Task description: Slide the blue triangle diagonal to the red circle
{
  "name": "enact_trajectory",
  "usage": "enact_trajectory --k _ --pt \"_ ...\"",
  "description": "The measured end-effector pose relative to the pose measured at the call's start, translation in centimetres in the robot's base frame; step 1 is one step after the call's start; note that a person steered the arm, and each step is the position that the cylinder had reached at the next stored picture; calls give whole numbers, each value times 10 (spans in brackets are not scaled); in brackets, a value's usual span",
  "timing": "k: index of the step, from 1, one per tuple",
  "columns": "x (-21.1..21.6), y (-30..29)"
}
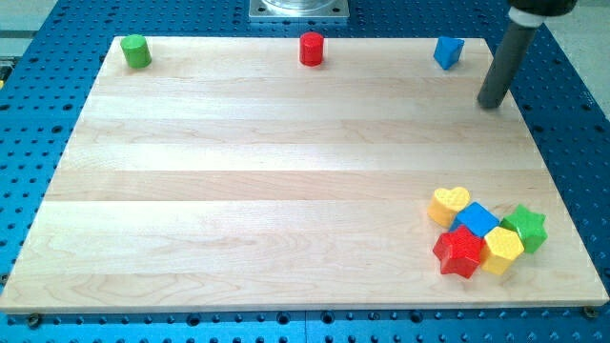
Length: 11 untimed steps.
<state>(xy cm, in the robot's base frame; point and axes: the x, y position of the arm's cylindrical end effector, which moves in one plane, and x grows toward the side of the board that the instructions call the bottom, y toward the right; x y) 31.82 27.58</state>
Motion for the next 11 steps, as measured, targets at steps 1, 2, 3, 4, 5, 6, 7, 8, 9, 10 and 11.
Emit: enact_trajectory --k 1,2,3,4,5,6,7,8,9,10,11 --pt "-70 30" --pt "-124 9" --pt "-90 -32" --pt "-47 -64" --pt "-89 -28" --pt "-73 -64" --pt "-22 -78" --pt "-22 -89" --pt "-59 -82" --pt "-86 -88" --pt "-65 -106"
